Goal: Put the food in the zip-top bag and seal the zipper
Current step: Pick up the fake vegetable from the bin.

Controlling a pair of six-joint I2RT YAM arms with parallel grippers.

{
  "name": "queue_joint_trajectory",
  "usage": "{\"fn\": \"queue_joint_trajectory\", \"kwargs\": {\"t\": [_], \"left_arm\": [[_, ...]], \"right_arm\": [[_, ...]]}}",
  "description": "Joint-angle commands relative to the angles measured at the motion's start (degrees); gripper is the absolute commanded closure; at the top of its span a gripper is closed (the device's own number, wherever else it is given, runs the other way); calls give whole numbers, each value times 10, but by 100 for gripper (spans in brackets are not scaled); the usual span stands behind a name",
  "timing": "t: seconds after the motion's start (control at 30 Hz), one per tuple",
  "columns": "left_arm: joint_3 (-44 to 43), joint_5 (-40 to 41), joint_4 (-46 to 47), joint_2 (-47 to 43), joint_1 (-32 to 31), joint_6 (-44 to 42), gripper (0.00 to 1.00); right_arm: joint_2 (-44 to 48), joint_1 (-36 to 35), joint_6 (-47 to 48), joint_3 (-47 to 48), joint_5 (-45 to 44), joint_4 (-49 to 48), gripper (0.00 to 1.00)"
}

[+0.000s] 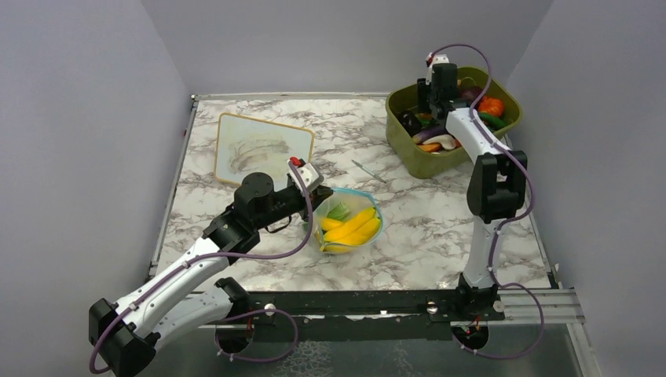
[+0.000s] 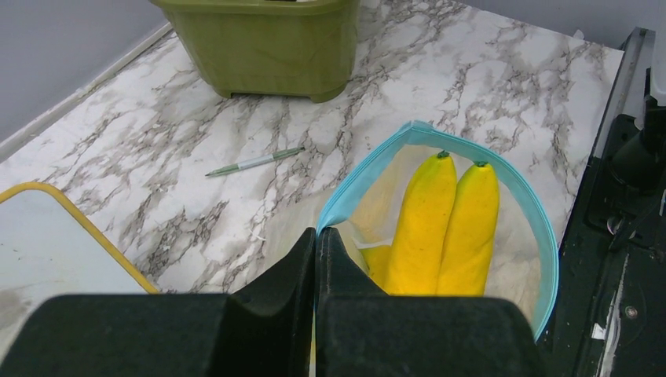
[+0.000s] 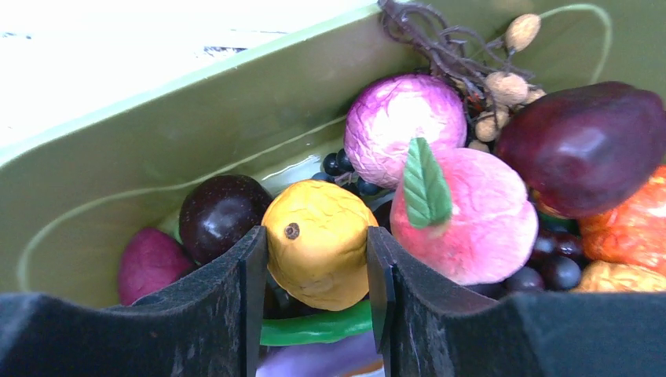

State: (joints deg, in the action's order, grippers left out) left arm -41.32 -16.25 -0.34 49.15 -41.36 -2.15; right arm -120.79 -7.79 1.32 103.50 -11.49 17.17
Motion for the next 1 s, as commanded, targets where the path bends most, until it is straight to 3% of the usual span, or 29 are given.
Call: {"fn": "queue_joint_trajectory", "kwargs": {"t": [0.0, 0.2, 0.53, 0.97], "left_arm": [[10, 17, 32, -16, 1, -5, 100], [12, 26, 28, -25, 1, -6, 100], [17, 30, 30, -28, 0, -6, 100], [15, 32, 25, -19, 1, 3, 100]], "right_arm": [[60, 3, -21, -27, 13, 14, 72], [139, 2, -60, -101, 43, -9, 72], [307, -6, -132, -216, 61, 32, 73], [561, -20, -187, -379, 287, 42, 73]]}}
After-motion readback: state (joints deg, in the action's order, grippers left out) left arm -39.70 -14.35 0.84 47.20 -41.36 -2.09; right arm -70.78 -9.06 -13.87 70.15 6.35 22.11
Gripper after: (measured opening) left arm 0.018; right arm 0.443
